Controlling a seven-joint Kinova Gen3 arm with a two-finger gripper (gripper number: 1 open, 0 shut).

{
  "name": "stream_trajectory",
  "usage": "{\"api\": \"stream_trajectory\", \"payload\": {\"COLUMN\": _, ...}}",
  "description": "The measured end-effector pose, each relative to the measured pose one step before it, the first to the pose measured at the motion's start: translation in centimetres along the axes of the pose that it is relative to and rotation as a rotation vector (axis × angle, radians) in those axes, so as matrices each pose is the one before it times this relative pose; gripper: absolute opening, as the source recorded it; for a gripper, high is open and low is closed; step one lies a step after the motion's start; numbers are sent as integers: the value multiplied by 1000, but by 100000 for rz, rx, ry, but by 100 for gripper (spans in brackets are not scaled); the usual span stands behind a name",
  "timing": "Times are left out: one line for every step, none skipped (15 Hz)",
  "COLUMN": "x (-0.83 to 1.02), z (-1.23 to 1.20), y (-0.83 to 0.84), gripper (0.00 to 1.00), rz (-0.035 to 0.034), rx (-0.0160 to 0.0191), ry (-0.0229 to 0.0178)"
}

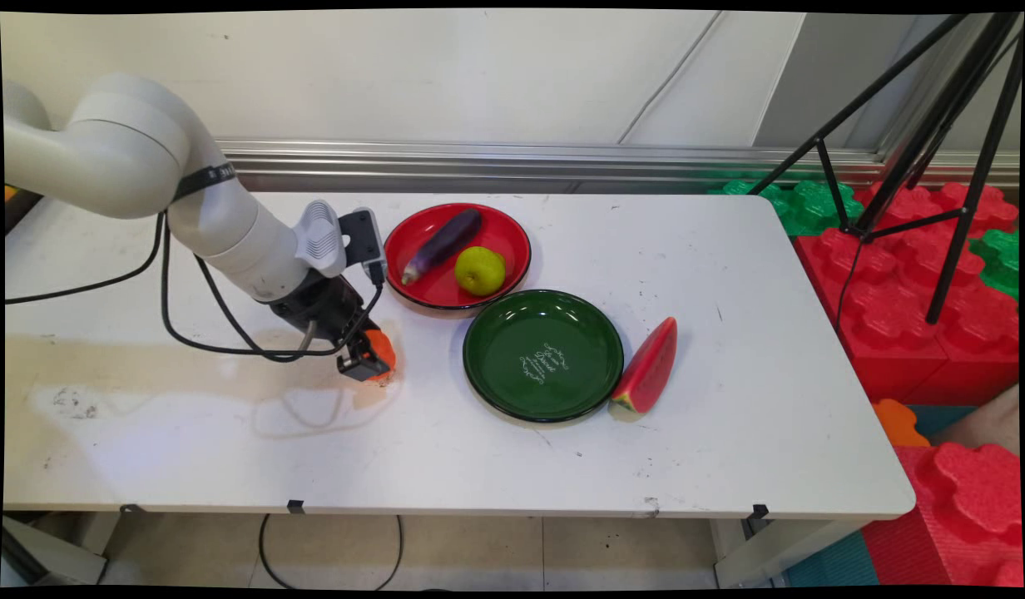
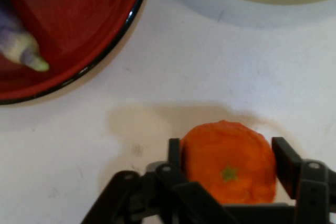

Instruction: Place the picked object on the table

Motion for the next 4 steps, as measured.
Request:
{"api": "stream_trajectory", "payload": {"x": 9, "z": 176, "y": -104, "gripper": 0, "rz": -66, "rx": 60, "ry": 155}}
{"api": "stream_trajectory", "payload": {"x": 20, "z": 206, "y": -152, "gripper": 100, "rz": -29, "rx": 45, "ry": 278}}
{"api": "stream_trajectory", "payload": {"x": 24, "z": 103, "y": -92, "gripper": 100, "rz": 67, "rx": 31, "ry": 256}}
{"api": "stream_trajectory", "payload": {"x": 36, "z": 92, "y": -143, "gripper": 100, "rz": 232, "rx": 89, "ry": 397}}
